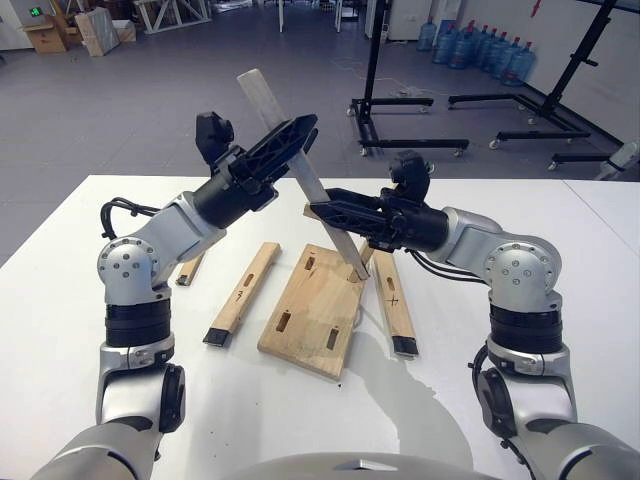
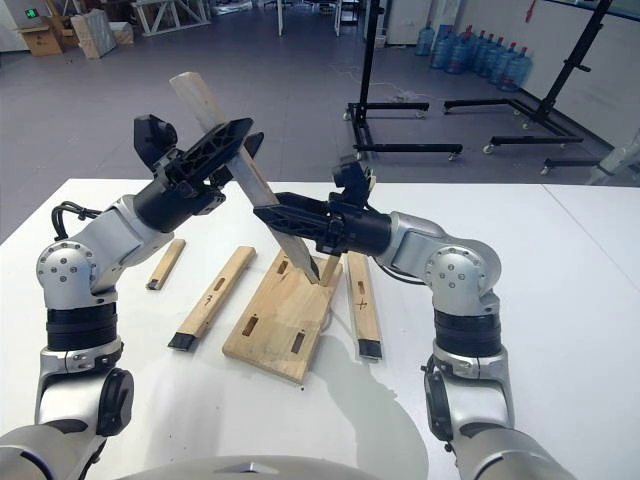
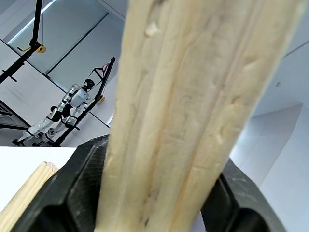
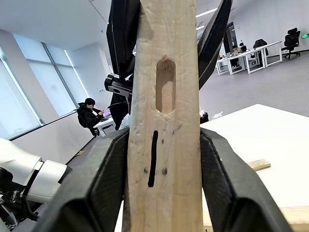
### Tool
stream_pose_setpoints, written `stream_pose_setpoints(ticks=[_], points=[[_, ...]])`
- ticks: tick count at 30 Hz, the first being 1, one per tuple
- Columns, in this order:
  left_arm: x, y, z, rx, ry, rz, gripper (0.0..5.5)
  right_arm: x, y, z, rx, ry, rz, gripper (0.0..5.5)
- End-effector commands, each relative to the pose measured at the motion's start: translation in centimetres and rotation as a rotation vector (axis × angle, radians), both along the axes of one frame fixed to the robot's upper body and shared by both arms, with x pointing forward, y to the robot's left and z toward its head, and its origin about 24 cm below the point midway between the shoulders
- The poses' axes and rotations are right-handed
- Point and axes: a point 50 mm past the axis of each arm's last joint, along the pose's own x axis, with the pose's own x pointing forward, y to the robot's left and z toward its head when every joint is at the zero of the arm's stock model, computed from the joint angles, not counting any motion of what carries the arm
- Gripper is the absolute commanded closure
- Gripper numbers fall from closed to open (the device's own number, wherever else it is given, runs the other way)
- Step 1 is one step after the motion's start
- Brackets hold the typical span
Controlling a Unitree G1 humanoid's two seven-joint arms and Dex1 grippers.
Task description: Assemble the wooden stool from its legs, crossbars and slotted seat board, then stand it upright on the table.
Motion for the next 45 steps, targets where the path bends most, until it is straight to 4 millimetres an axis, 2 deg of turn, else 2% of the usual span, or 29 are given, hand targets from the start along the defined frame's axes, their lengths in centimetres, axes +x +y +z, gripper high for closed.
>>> stream_pose_setpoints(ticks=[1,6,7,11,16,18,21,23,25,27,30,33,38,45], points=[[-0.2,-0.3,-0.9,0.05,0.024,-0.011,3.08,0.1,0.0,0.3,-0.013,-0.021,-0.014,3.47],[0.1,0.2,-1.4,0.064,0.033,0.036,3.12,0.3,-0.2,0.2,-0.012,-0.037,-0.044,3.47],[0.1,0.3,-1.5,0.07,0.033,0.049,3.12,0.3,-0.2,-0.1,-0.022,-0.034,-0.052,3.1],[0.3,0.6,-2.0,0.102,0.026,0.092,3.46,0.2,-0.6,-0.6,-0.048,-0.038,-0.072,2.48],[0.8,1.4,-2.5,0.16,0.008,0.173,3.48,-0.7,-3.8,0.7,-0.098,-0.12,-0.131,1.72],[0.9,2.2,-2.3,0.187,-0.015,0.215,3.48,-1.4,-5.1,1.5,-0.127,-0.157,-0.14,1.42],[1.1,4.7,-1.5,0.243,-0.077,0.339,3.48,-3.1,-7.1,2.6,-0.21,-0.224,-0.102,0.98],[0.9,6.2,-0.7,0.274,-0.126,0.422,3.48,-4.6,-7.4,2.1,-0.266,-0.221,-0.022,0.64],[0.4,7.6,0.2,0.282,-0.174,0.495,3.48,-5.8,-6.2,-0.2,-0.34,-0.184,0.074,0.37],[0.1,8.2,0.6,0.286,-0.205,0.537,3.48,-5.7,-4.7,-3.2,-0.441,-0.164,0.07,0.37],[-0.2,7.8,0.6,0.285,-0.224,0.536,3.48,-3.9,-1.7,-7.1,-0.599,-0.23,-0.057,0.37],[-0.3,7.0,0.1,0.304,-0.228,0.537,3.48,-2.3,0.8,-9.4,-0.748,-0.329,-0.15,0.37],[-0.4,7.0,-0.6,0.317,-0.212,0.573,3.48,-2.0,2.2,-10.8,-0.995,-0.463,-0.072,0.37],[-0.4,6.9,-1.3,0.316,-0.198,0.59,3.48,-2.5,3.7,-9.8,-1.054,-0.435,0.003,0.37]])
